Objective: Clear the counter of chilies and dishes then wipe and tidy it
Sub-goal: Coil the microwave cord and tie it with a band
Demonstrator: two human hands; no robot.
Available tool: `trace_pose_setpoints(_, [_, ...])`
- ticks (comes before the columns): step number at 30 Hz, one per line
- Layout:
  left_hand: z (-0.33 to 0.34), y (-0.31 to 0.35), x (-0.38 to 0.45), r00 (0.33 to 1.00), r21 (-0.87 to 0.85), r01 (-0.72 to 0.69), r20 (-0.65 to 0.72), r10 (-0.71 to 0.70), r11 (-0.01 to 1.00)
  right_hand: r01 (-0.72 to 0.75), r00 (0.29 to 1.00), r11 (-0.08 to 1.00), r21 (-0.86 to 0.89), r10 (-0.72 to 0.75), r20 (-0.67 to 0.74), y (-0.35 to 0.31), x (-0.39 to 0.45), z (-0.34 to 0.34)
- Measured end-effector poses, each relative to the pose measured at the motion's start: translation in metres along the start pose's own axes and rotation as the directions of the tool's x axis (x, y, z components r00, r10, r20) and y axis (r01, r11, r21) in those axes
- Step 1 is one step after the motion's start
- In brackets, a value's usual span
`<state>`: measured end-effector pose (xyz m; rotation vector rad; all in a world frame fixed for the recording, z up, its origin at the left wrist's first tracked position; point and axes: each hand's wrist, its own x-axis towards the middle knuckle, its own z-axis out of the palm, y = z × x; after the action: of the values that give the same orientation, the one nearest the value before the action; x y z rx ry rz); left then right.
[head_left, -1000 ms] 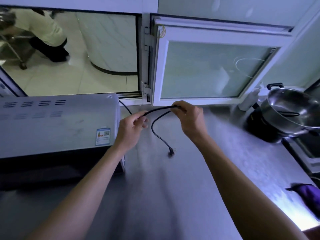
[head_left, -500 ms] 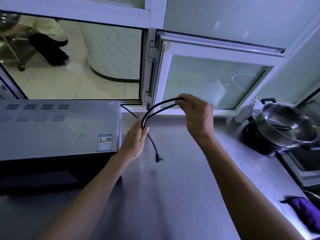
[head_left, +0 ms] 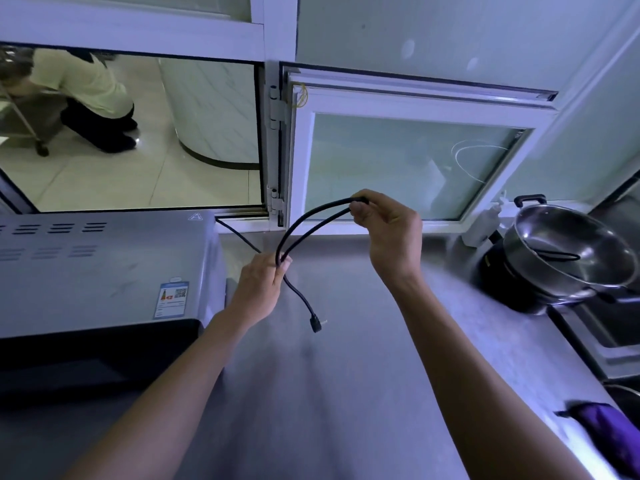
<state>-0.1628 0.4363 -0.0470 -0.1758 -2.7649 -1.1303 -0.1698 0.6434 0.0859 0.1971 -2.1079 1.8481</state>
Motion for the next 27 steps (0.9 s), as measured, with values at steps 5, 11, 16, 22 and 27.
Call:
trace_pose_setpoints(5, [0.006, 0.0, 0.001, 0.999, 0.073, 0.025, 0.046, -0.028, 0.997, -0.024, 0.999, 0.999, 0.026, 0.025, -0.021, 0.003, 0.013, -0.012])
trace_pose_setpoints(11, [0.0, 0.015, 0.022, 0.992, -0.067, 0.073, -0.099, -0.079, 0.995, -0.023, 0.998, 0.995, 0.094, 0.029, -0.063, 0.017, 0.034, -0.029])
trace_pose_setpoints(16, [-0.023, 0.023, 0.044, 0.976, -0.217, 0.085, -0.178, -0.125, 0.972, -0.165, 0.981, 0.983, 0.083, 0.172, -0.094, 0.052, 0.039, -0.039])
trace_pose_setpoints(22, [-0.034, 0.015, 0.052, 0.982, -0.013, 0.1, -0.162, -0.1, 0.995, -0.161, 0.969, 0.862, -0.481, 0.231, 0.09, 0.085, 0.029, -0.028])
trace_pose_setpoints(27, [-0.038, 0.008, 0.049, 0.986, 0.066, 0.108, -0.137, -0.098, 0.992, 0.107, 0.98, 0.611, -0.784, 0.067, 0.186, 0.078, 0.024, -0.01])
